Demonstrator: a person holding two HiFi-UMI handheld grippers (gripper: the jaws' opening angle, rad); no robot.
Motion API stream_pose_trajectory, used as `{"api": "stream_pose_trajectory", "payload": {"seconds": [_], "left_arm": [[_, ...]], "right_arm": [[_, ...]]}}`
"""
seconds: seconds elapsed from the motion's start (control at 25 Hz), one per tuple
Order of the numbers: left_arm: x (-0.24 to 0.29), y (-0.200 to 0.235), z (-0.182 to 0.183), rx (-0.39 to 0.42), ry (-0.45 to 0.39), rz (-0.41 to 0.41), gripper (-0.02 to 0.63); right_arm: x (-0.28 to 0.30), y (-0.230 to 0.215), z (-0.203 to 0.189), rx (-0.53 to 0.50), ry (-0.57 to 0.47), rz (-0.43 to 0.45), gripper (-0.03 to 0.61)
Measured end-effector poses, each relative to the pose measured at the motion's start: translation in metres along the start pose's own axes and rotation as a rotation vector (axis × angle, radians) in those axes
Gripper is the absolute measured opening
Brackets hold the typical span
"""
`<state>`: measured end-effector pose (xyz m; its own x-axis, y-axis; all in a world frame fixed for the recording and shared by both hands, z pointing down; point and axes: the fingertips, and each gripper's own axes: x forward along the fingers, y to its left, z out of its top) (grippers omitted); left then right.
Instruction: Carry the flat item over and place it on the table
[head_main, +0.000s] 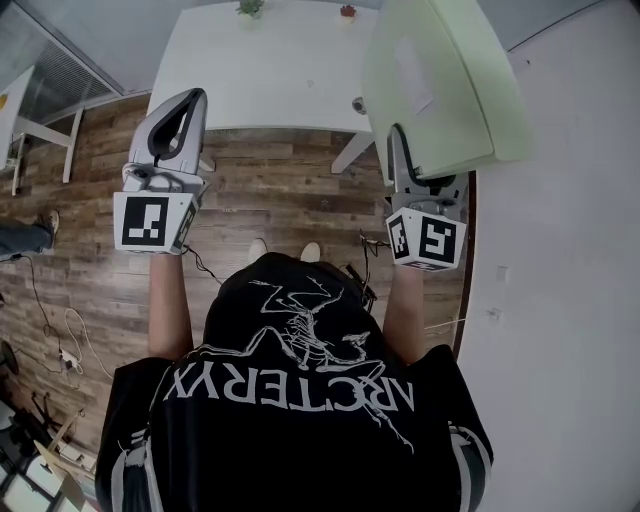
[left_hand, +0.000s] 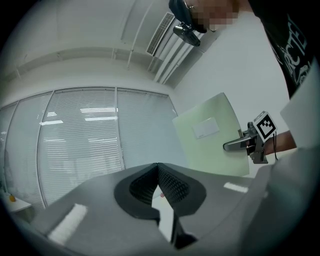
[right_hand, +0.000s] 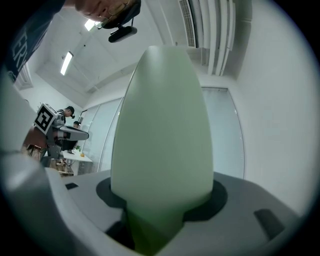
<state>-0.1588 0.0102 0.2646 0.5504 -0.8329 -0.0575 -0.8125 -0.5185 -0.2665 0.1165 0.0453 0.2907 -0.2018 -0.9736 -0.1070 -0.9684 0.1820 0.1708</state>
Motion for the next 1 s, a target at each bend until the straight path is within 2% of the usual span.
{"api": "stream_pose_trajectory", "payload": {"seconds": [0.68, 1.0], "left_arm": [[0.019, -0.024, -0.001, 0.015, 0.025, 0.012, 0.006], [0.035, -0.047, 0.006, 0.021, -0.005, 0.061, 0.006]], "right_arm": [[0.005, -0.020, -0.007, 0.032, -0.001, 0.043, 0.279], [0.010, -0.035, -0.020, 0.048, -0.003, 0.097, 0.279]]}}
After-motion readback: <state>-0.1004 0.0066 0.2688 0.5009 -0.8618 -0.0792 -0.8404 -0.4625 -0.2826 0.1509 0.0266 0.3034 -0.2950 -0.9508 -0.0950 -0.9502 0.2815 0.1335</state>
